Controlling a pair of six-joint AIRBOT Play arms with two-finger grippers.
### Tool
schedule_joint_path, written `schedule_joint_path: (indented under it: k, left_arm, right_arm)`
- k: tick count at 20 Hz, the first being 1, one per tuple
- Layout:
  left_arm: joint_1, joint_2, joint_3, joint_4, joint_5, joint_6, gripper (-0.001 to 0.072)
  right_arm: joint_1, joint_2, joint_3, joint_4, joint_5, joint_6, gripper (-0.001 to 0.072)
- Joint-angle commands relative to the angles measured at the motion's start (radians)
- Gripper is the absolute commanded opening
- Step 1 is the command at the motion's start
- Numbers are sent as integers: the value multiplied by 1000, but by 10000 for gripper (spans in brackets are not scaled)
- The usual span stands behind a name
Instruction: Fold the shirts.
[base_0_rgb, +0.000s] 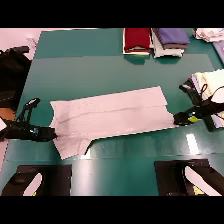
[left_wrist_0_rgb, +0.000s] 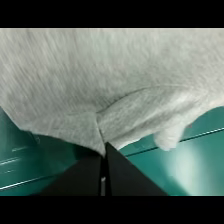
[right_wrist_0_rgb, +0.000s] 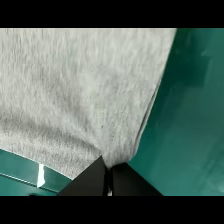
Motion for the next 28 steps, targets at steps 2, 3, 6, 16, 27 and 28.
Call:
schedule_joint_path:
  k: [2,3,6,16,27,28]
  left_arm:
    - [1,-9,54,13,106,34,23]
    - [1,-32,67,14,147,46,23]
    - [1,-144,116,27,269,87,24]
    - [1,-552,263,9,494,112,27]
    - [1,-554,378,-46,385,102,43]
    - [0,-554,378,-68,384,104,25]
  right_arm:
    - [4,16,78,-40,-33,16,12]
    - [4,-29,120,-41,-42,16,12]
    - [4,-181,245,-40,-79,16,12]
    - [3,-593,577,163,-92,27,13]
    - [-121,-693,606,224,-32,-60,544]
    - [-155,-693,571,234,-38,-63,560]
